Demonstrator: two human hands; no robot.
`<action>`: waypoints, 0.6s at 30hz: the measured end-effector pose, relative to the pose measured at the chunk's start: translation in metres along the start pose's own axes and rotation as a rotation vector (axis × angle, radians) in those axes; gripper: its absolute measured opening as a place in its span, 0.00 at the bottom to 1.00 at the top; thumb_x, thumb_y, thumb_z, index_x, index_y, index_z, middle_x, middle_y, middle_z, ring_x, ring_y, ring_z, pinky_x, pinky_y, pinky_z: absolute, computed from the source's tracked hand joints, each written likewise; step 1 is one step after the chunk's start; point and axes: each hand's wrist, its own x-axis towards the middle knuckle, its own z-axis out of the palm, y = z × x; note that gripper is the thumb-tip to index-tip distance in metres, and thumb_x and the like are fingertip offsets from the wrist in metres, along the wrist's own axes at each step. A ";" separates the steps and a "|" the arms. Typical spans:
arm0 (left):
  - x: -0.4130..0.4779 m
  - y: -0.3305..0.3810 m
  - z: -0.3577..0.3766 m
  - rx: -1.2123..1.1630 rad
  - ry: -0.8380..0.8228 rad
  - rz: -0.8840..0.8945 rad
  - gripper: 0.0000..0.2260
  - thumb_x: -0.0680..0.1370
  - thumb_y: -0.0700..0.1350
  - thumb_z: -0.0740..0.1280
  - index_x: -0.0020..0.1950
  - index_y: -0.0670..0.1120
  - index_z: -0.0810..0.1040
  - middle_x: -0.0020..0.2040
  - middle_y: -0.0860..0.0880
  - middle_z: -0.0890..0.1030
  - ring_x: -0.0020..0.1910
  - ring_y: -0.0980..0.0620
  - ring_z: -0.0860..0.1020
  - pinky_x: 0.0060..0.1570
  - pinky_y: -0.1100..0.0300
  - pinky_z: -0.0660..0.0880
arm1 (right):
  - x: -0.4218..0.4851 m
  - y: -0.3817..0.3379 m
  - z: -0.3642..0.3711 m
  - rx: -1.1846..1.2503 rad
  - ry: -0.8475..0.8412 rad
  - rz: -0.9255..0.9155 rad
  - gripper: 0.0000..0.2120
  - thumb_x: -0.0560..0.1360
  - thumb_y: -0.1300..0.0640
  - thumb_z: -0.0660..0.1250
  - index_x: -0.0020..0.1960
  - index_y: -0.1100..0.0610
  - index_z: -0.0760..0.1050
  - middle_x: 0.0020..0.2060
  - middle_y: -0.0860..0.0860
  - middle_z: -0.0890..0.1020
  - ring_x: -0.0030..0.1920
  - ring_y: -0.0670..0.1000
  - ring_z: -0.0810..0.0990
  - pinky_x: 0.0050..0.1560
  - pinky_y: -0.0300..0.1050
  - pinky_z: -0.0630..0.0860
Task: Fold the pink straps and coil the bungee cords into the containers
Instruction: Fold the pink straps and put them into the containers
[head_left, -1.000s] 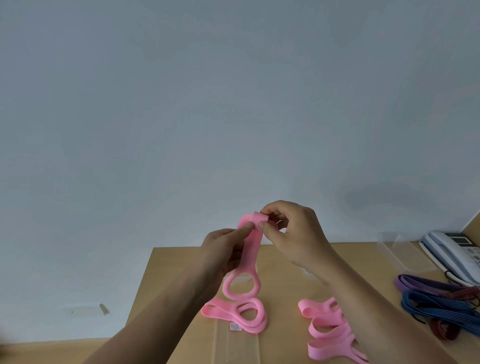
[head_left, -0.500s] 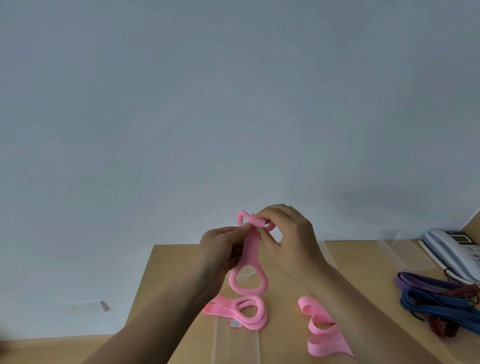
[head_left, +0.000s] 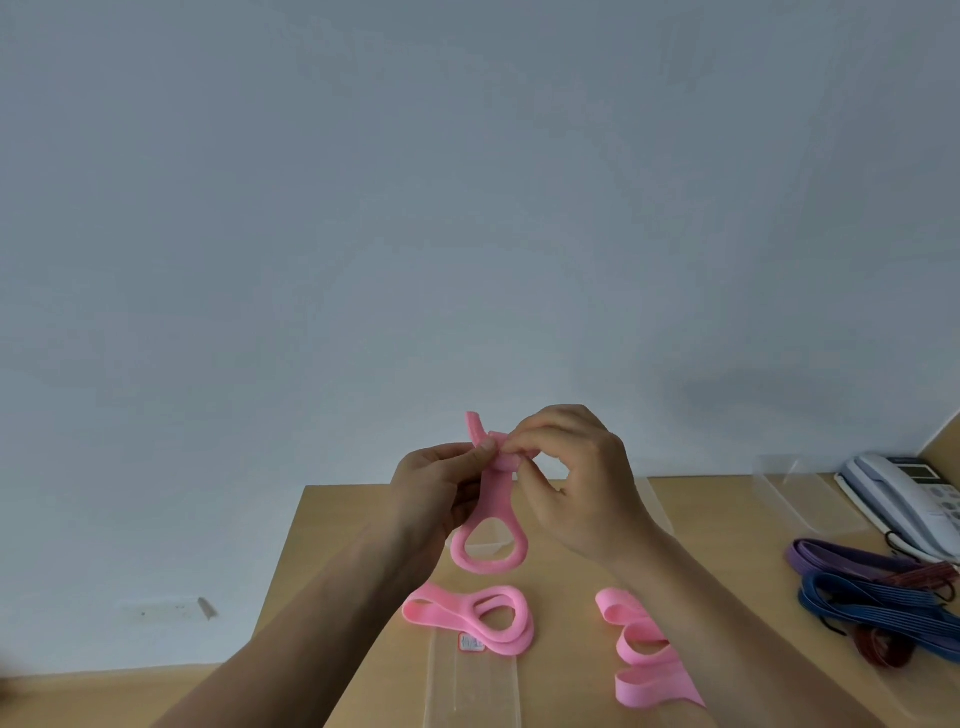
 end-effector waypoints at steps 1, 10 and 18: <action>0.000 -0.001 0.000 0.014 0.014 0.004 0.12 0.76 0.47 0.74 0.52 0.37 0.87 0.53 0.32 0.85 0.48 0.41 0.83 0.59 0.43 0.79 | 0.002 0.000 -0.001 0.003 -0.008 0.037 0.07 0.71 0.66 0.72 0.46 0.57 0.84 0.41 0.48 0.83 0.47 0.51 0.79 0.48 0.45 0.76; -0.003 0.001 -0.002 0.157 -0.031 0.055 0.08 0.79 0.38 0.72 0.57 0.40 0.86 0.52 0.36 0.87 0.50 0.42 0.84 0.57 0.46 0.79 | 0.011 0.007 -0.001 0.038 -0.395 0.285 0.05 0.77 0.60 0.68 0.46 0.53 0.82 0.39 0.46 0.84 0.40 0.46 0.80 0.42 0.40 0.76; -0.004 -0.006 -0.011 0.232 -0.227 -0.077 0.21 0.77 0.60 0.70 0.61 0.46 0.85 0.57 0.43 0.87 0.58 0.40 0.85 0.61 0.43 0.81 | 0.012 0.009 -0.006 0.241 -0.289 0.469 0.11 0.73 0.64 0.72 0.46 0.48 0.84 0.39 0.42 0.84 0.37 0.43 0.83 0.38 0.30 0.76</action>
